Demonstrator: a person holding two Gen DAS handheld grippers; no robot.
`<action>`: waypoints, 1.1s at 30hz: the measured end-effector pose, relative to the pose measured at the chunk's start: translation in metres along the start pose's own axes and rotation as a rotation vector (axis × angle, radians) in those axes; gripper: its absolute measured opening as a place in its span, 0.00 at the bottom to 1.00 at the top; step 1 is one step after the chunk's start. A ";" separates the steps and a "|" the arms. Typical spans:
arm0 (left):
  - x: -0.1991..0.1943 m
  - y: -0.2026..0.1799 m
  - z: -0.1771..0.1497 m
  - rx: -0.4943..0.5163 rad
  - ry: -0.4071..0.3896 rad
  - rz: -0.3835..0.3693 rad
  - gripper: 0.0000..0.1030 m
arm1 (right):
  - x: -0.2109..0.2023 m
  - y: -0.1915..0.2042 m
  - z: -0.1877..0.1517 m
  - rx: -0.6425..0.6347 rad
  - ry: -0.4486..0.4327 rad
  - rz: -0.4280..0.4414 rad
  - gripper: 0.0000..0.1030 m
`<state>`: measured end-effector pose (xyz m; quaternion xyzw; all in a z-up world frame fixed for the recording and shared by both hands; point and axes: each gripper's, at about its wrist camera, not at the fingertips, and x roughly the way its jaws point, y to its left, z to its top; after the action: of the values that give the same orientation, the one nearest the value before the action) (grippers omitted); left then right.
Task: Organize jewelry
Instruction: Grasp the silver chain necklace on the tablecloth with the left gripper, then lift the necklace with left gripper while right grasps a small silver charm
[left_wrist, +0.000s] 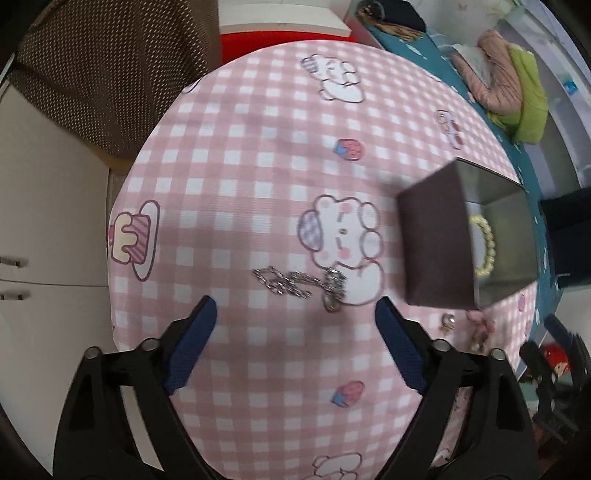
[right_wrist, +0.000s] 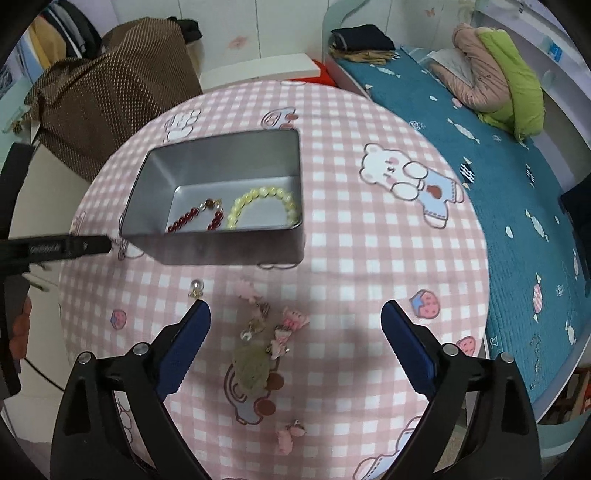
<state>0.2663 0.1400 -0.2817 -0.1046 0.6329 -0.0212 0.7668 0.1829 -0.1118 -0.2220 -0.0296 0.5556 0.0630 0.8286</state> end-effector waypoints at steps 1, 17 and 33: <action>0.003 0.002 0.001 -0.011 0.004 -0.001 0.72 | 0.001 0.003 -0.001 -0.007 0.003 0.001 0.87; 0.000 0.014 -0.002 -0.010 -0.022 -0.031 0.12 | 0.011 0.038 0.003 -0.118 -0.020 0.036 0.87; -0.052 0.011 -0.024 -0.016 -0.087 -0.070 0.12 | 0.039 0.054 0.003 -0.147 -0.035 0.160 0.36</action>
<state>0.2315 0.1564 -0.2381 -0.1335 0.5953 -0.0387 0.7914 0.1929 -0.0552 -0.2552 -0.0447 0.5355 0.1698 0.8261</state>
